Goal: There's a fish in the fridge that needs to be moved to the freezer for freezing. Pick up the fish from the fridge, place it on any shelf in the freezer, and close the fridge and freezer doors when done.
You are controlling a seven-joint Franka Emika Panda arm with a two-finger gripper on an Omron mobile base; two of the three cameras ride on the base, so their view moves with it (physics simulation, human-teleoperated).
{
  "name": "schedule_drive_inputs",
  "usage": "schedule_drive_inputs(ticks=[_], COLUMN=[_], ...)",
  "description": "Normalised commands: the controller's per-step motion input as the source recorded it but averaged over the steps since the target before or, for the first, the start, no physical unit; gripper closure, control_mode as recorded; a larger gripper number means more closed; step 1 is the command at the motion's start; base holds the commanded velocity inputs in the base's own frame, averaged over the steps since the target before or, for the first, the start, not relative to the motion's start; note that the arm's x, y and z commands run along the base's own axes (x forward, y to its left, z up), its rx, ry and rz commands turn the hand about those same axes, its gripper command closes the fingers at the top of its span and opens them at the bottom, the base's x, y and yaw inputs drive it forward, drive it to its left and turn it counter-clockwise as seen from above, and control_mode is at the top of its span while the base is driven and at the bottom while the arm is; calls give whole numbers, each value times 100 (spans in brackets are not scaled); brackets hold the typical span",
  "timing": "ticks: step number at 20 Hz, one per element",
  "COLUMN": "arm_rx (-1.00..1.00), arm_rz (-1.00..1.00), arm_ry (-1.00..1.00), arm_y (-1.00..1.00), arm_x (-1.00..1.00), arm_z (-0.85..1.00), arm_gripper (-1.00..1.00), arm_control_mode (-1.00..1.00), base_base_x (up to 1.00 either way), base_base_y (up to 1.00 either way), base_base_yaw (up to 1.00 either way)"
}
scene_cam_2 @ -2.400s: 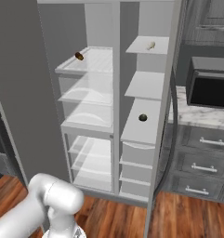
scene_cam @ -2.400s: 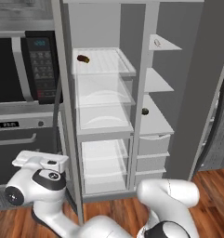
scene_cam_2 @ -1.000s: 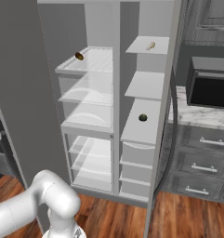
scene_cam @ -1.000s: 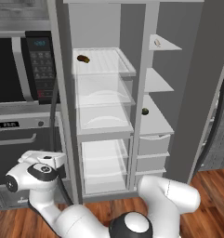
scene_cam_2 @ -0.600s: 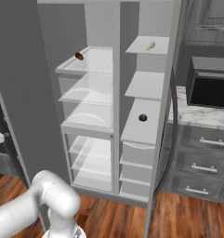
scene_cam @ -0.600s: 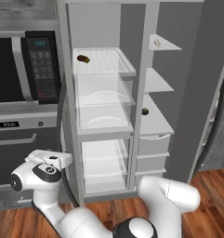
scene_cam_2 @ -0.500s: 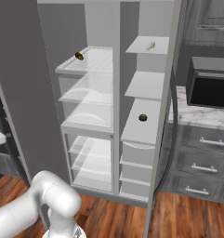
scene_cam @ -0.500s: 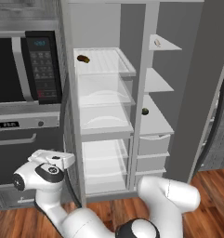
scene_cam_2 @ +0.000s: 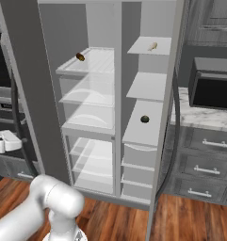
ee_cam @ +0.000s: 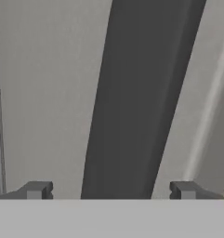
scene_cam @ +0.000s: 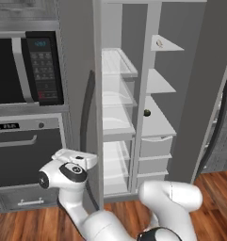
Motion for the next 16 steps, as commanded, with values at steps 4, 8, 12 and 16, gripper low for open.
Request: schedule_drive_inputs(ticks=[4, 8, 12, 16], arm_rx=[0, 0, 0, 0], arm_rz=[-9, -8, -9, -8], arm_ry=[0, -2, 0, 0], arm_y=[-90, -81, -75, -66], arm_x=[17, 27, 42, 52], arm_z=[0, 0, 0, 0], arm_gripper=[-100, -100, -100, -100], arm_control_mode=[-100, -100, -100, -100], base_base_x=[0, 0, 0, 0], base_base_y=[0, 0, 0, 0], base_base_yaw=[0, 0, 0, 0])
